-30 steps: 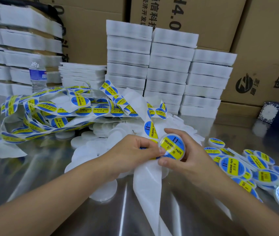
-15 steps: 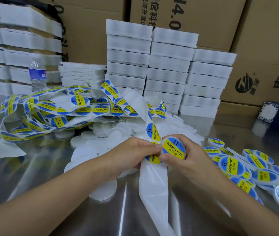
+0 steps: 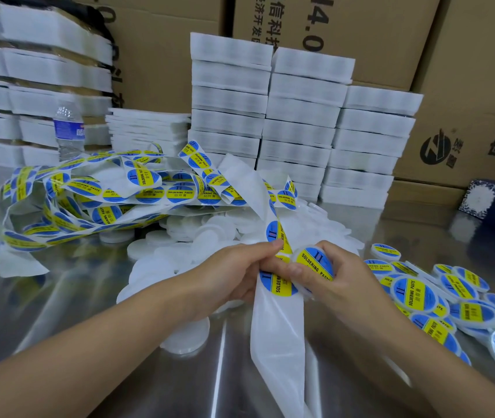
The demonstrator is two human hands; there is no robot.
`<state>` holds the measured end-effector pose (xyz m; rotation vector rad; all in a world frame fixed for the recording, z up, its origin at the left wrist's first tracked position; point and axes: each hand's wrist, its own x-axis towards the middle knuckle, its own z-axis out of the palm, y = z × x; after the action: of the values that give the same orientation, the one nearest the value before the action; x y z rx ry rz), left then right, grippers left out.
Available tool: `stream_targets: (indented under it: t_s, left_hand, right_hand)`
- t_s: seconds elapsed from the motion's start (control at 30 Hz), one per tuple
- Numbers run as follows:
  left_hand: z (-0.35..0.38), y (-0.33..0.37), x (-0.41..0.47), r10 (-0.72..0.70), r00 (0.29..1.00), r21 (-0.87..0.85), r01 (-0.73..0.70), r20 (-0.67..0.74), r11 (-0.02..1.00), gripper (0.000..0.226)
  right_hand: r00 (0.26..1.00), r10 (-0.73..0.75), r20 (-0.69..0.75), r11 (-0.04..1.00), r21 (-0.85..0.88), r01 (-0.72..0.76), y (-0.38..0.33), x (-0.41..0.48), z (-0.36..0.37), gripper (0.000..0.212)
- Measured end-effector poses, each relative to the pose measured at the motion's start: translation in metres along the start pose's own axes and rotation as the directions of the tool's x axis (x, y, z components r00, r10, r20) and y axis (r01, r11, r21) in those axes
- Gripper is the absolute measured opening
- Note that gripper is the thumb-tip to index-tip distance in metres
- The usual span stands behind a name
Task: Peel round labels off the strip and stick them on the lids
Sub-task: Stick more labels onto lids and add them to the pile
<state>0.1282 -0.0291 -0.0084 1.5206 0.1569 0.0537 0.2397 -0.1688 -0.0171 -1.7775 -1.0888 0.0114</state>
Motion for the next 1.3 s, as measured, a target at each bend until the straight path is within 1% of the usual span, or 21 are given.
stream_targets:
  t_s: [0.1,0.17,0.23,0.27,0.37,0.5,0.6,0.73,0.9,0.93,1.03,1.07,1.17,1.23,1.3]
  left_hand:
    - [-0.0012,0.0011,-0.0008,-0.011,0.999,-0.001,0.011,0.048,1.0,0.068]
    - [-0.0012,0.0014,-0.0009,-0.016,0.999,0.003,0.016,0.043,1.0,0.072]
    - [-0.0012,0.0012,-0.0008,-0.015,0.999,0.012,0.015,0.038,1.0,0.073]
    - [-0.0013,0.001,-0.001,-0.012,0.999,0.016,0.011,0.036,1.0,0.072]
    - [-0.001,0.001,-0.001,0.0,1.0,0.026,-0.001,0.032,1.0,0.066]
    - [-0.0003,0.001,0.0004,-0.002,1.0,0.019,0.001,0.008,1.0,0.061]
    - [-0.0005,0.0007,0.0009,-0.005,1.0,0.021,0.005,0.001,1.0,0.061]
    - [0.0005,0.0004,0.0012,-0.013,1.0,0.033,0.013,-0.014,0.999,0.059]
    - [0.0019,-0.0004,0.0017,-0.007,0.996,0.092,0.015,-0.083,0.996,0.063]
    - [0.0027,-0.0003,0.0012,0.0,0.995,0.097,0.01,-0.099,0.995,0.059]
    - [0.0052,-0.0004,-0.0002,0.035,0.988,0.148,-0.013,-0.152,0.989,0.025]
    - [0.0057,-0.0011,-0.0005,0.043,0.986,0.184,-0.013,-0.161,0.983,0.019]
    - [0.0064,-0.0022,-0.0002,0.048,0.983,0.227,-0.007,-0.176,0.974,0.013]
    - [0.006,-0.0014,0.0006,0.06,0.977,0.197,-0.02,-0.204,0.98,0.009]
    - [0.0049,-0.0005,0.0016,0.089,0.965,0.18,-0.045,-0.245,0.983,0.013]
  right_hand:
    - [1.0,-0.008,-0.027,0.999,-0.038,0.007,-0.0014,0.0007,-0.0009,0.062]
    - [1.0,-0.009,-0.027,0.998,-0.059,0.008,-0.0021,0.0013,-0.0006,0.06]
    - [1.0,-0.008,-0.021,0.997,-0.073,0.007,-0.0023,0.0017,-0.0009,0.063]
    - [1.0,-0.009,-0.019,0.997,-0.077,0.007,-0.0024,0.0018,-0.0012,0.063]
    - [1.0,-0.012,-0.012,0.997,-0.073,0.011,-0.0019,0.002,-0.0021,0.055]
    - [1.0,0.007,-0.003,0.999,-0.035,-0.007,-0.0029,0.0027,-0.0017,0.05]
    - [1.0,0.015,0.003,1.0,-0.014,-0.015,-0.0049,0.0025,-0.0011,0.05]
    - [0.999,0.025,-0.031,0.999,-0.02,-0.025,-0.0049,0.002,-0.0008,0.046]
    - [0.996,0.054,-0.073,0.995,-0.081,-0.06,-0.0008,0.0045,-0.0012,0.047]
    - [0.996,0.047,-0.078,0.994,-0.091,-0.054,0.0002,0.0049,-0.0016,0.048]
    - [0.996,0.029,-0.084,0.992,-0.119,-0.039,0.0015,0.0053,-0.002,0.049]
    - [0.996,0.027,-0.087,0.992,-0.124,-0.038,0.002,0.0054,-0.0018,0.049]
    - [0.996,0.029,-0.084,0.992,-0.122,-0.039,0.0031,0.0052,-0.001,0.049]
    - [0.997,0.026,-0.077,0.996,-0.087,-0.032,0.003,0.0035,-0.0019,0.049]
    - [0.999,-0.023,-0.045,0.998,-0.055,0.021,0.0009,0.0016,-0.0039,0.044]
